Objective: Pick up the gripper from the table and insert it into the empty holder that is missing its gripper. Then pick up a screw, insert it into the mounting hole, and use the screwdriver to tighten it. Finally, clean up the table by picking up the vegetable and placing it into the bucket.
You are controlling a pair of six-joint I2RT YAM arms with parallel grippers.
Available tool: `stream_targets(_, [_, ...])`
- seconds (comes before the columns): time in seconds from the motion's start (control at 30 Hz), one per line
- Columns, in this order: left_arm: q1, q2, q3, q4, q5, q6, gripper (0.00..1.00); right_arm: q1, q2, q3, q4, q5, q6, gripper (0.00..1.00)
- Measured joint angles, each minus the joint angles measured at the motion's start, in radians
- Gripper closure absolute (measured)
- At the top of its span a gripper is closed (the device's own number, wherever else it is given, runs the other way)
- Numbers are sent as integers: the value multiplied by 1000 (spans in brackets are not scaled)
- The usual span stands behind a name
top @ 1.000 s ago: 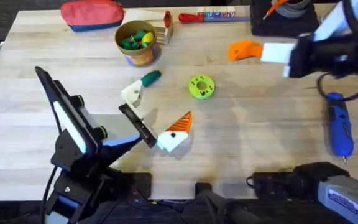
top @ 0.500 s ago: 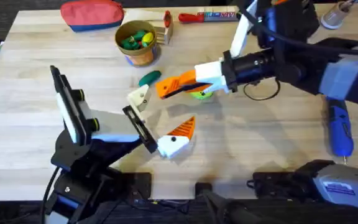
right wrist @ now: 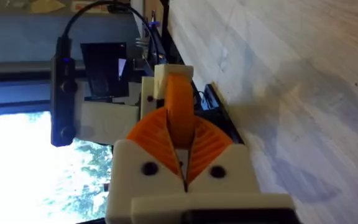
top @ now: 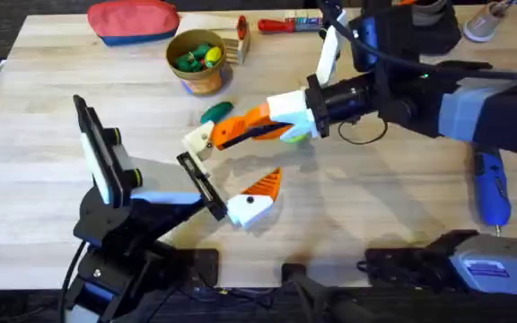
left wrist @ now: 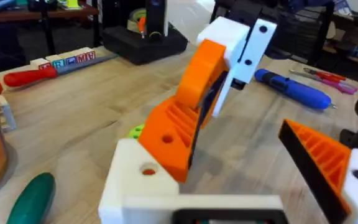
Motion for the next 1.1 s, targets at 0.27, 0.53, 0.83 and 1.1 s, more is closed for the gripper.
stream_targets(0.27, [2, 0, 0, -1, -23, -8, 14, 20, 104, 0, 160, -22, 85, 998])
stream_targets(0.53, [3, 1, 0, -3, -10, -24, 14, 74, 224, 0, 391, -58, 222, 998])
stream_targets(0.83, [10, 1, 0, -3, -24, -42, 13, 88, 236, 0, 420, -45, 261, 998])
stream_targets(1.1, [0, 1, 0, -1, 27, -26, 14, 78, 256, 0, 519, -143, 244, 34])
